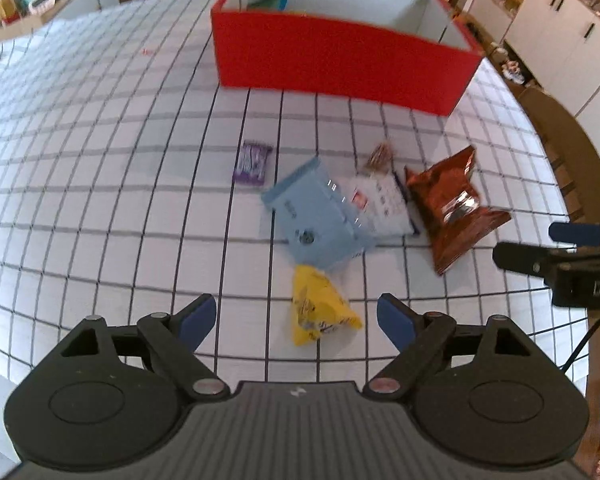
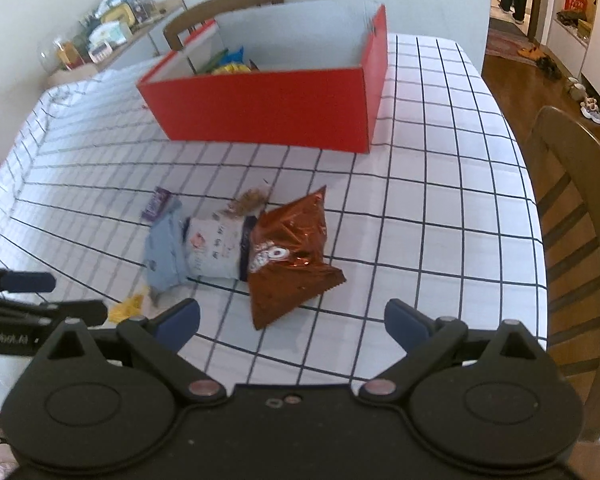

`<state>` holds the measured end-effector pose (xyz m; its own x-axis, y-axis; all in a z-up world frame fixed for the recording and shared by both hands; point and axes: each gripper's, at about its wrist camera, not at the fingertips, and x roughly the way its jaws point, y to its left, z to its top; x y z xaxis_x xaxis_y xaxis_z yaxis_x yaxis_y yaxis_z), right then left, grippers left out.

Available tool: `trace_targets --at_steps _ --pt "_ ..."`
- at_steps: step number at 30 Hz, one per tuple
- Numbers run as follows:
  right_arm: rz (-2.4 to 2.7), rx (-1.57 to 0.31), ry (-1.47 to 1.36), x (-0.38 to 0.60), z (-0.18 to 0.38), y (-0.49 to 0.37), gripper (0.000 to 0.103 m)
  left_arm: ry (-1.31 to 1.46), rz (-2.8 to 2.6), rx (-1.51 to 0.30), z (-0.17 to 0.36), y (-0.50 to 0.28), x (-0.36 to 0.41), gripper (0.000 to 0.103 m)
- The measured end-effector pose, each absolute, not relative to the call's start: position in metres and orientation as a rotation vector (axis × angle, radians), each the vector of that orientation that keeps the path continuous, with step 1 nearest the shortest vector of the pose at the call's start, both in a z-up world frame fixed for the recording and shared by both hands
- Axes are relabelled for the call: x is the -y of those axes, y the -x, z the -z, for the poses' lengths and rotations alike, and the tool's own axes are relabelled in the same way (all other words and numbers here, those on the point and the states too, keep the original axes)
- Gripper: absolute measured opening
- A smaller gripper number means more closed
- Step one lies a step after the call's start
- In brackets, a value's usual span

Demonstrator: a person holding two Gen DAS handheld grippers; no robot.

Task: Organize snacks
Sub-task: 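Withdraw both tools from the box back toward the snack pile, then grasp the yellow packet with left tool while right tool grasps brown Oreo bag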

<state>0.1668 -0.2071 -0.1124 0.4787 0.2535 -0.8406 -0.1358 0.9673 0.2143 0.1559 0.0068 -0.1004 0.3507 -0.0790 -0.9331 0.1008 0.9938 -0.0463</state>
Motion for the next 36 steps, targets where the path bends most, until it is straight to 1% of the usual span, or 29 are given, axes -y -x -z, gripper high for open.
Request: trace_targets --at_steps 7,14,15,16,17,19,21,23,25,28,30,32,36 --pt "-0.223 -1.064 -0.021 0.191 0.12 -0.195 0.098 0.048 0.085 -1.309 0.126 -0.17 -0.012 0.088" --pt "-0.229 -1.079 0.063 0.17 0.131 -0.218 0.096 0.072 0.094 -1.325 0.138 -0.175 -0.006 0.087" --pt "-0.228 -1.085 0.066 0.168 0.133 -0.221 0.095 0.074 0.097 -1.325 0.139 -0.176 -0.006 0.085" --pt "-0.225 -1.09 0.068 0.167 0.135 -0.223 0.094 0.075 0.102 -1.325 0.14 -0.177 -0.004 0.08" --pt "-0.222 -1.096 0.069 0.166 0.137 -0.225 0.094 0.075 0.108 -1.327 0.141 -0.177 -0.003 0.077" --pt "-0.216 -1.106 0.071 0.165 0.142 -0.228 0.093 0.071 0.117 -1.332 0.143 -0.178 0.0 0.076" --pt "-0.214 -1.117 0.07 0.164 0.146 -0.23 0.091 0.062 0.123 -1.33 0.145 -0.177 0.002 0.072" --pt "-0.213 -1.127 0.065 0.164 0.15 -0.232 0.087 0.059 0.125 -1.336 0.148 -0.178 0.003 0.067" --pt "-0.212 -1.139 0.06 0.164 0.154 -0.233 0.083 0.062 0.126 -1.341 0.15 -0.178 0.004 0.064" --pt "-0.214 -1.15 0.055 0.164 0.158 -0.232 0.077 0.055 0.133 -1.332 0.151 -0.176 0.005 0.063" --pt "-0.215 -1.155 0.052 0.164 0.158 -0.231 0.072 0.053 0.133 -1.326 0.151 -0.176 0.006 0.058" --pt "-0.216 -1.152 0.044 0.165 0.157 -0.229 0.068 0.066 0.143 -1.321 0.149 -0.176 0.006 0.048" --pt "-0.214 -1.144 0.007 0.17 0.154 -0.225 0.065 0.076 0.143 -1.311 0.148 -0.175 0.006 0.042"
